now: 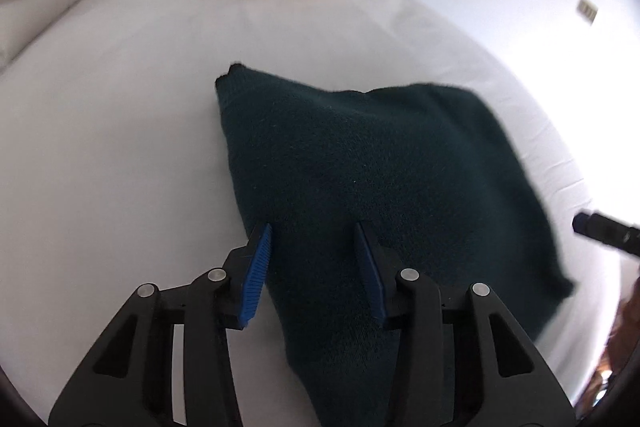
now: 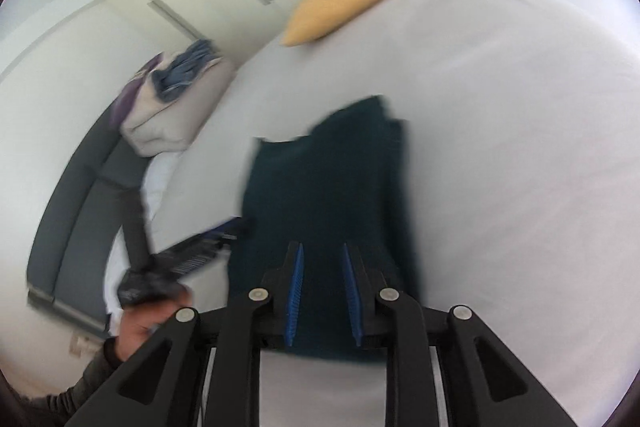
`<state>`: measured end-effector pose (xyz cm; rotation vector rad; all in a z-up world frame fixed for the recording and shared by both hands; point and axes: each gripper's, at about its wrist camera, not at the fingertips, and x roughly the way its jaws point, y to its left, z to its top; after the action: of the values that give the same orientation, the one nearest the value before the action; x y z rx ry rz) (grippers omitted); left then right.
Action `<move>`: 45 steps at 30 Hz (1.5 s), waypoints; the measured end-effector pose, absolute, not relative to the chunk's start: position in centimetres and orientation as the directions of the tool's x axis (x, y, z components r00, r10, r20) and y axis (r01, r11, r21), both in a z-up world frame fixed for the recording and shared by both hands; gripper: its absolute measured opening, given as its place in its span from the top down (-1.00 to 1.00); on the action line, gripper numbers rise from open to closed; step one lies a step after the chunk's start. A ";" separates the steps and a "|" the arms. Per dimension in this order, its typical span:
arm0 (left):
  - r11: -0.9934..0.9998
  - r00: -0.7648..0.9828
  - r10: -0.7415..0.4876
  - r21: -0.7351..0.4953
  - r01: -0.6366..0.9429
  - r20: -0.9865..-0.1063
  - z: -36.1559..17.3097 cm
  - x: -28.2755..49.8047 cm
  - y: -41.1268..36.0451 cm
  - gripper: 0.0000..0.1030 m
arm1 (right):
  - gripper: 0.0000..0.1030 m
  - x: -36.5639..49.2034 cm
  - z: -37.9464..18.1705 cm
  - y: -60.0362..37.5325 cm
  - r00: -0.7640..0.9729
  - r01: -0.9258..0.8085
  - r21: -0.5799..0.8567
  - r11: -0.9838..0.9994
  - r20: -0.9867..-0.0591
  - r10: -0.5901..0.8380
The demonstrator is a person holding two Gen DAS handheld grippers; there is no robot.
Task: Fold small clothes
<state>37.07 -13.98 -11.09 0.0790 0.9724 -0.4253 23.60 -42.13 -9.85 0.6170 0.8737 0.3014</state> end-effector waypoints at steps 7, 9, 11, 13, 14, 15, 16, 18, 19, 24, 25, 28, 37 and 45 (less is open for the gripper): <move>0.913 0.512 -0.217 0.012 0.407 -0.831 -11.8 36.7 -16.3 0.20 | 0.71 27.3 -14.9 -40.1 0.560 0.031 0.574 0.818 -0.688 0.462; 0.911 0.516 -0.209 0.027 0.412 -0.831 -11.8 36.6 -16.5 0.20 | 0.82 26.5 -15.4 -41.2 0.590 0.023 0.612 0.791 -0.647 0.484; 0.911 0.517 -0.206 0.030 0.411 -0.831 -11.7 36.6 -16.3 0.20 | 1.00 25.6 -16.0 -42.0 0.597 0.031 0.619 0.785 -0.641 0.483; 0.910 0.517 -0.204 0.033 0.412 -0.831 -11.8 36.6 -16.3 0.20 | 1.00 24.9 -16.7 -42.6 0.599 0.032 0.660 0.751 -0.614 0.514; 0.910 0.517 -0.204 0.034 0.414 -0.831 -11.7 36.5 -16.3 0.20 | 1.00 24.4 -16.8 -42.8 0.602 0.035 0.662 0.749 -0.612 0.513; 0.910 0.517 -0.203 0.035 0.414 -0.832 -11.7 36.4 -16.3 0.20 | 1.00 23.8 -16.9 -42.9 0.605 0.037 0.657 0.753 -0.614 0.507; 0.910 0.517 -0.203 0.035 0.414 -0.832 -11.7 36.4 -16.3 0.20 | 1.00 23.2 -17.0 -43.0 0.610 0.038 0.652 0.757 -0.615 0.500; 0.909 0.518 -0.203 0.037 0.415 -0.831 -11.7 36.5 -16.3 0.20 | 1.00 21.9 -17.1 -43.8 0.624 0.043 0.656 0.753 -0.606 0.493; 0.909 0.518 -0.203 0.037 0.415 -0.831 -11.7 36.5 -16.3 0.20 | 1.00 21.5 -17.1 -44.0 0.629 0.055 0.655 0.754 -0.609 0.483; 0.909 0.524 -0.208 0.035 0.416 -0.826 -11.7 36.6 -16.2 0.17 | 0.65 19.4 -14.7 -44.5 0.659 0.095 0.587 0.804 -0.643 0.391; 0.909 0.530 -0.205 0.040 0.414 -0.823 -11.6 36.6 -16.1 0.14 | 0.17 18.8 -13.9 -44.8 0.675 0.114 0.565 0.817 -0.648 0.354; 0.918 0.554 -0.209 0.034 0.395 -0.806 -10.8 36.2 -15.3 -0.01 | -0.37 18.6 -12.1 -45.9 0.736 0.122 0.582 0.804 -0.597 0.320; 0.920 0.486 -0.386 -0.287 0.268 -0.784 -11.2 36.2 -8.1 -0.67 | -0.46 23.1 -12.5 -44.6 0.663 0.080 0.566 0.820 -0.645 0.381; 0.810 0.301 -0.586 -0.539 0.229 -0.753 -14.9 38.9 -8.6 -0.67 | -0.49 27.6 -15.9 -43.4 0.536 0.098 0.563 0.821 -0.724 0.433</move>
<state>38.87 -8.59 -14.93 -0.3613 1.1458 -0.5562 27.64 -43.41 -15.88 0.5982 0.9988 0.2146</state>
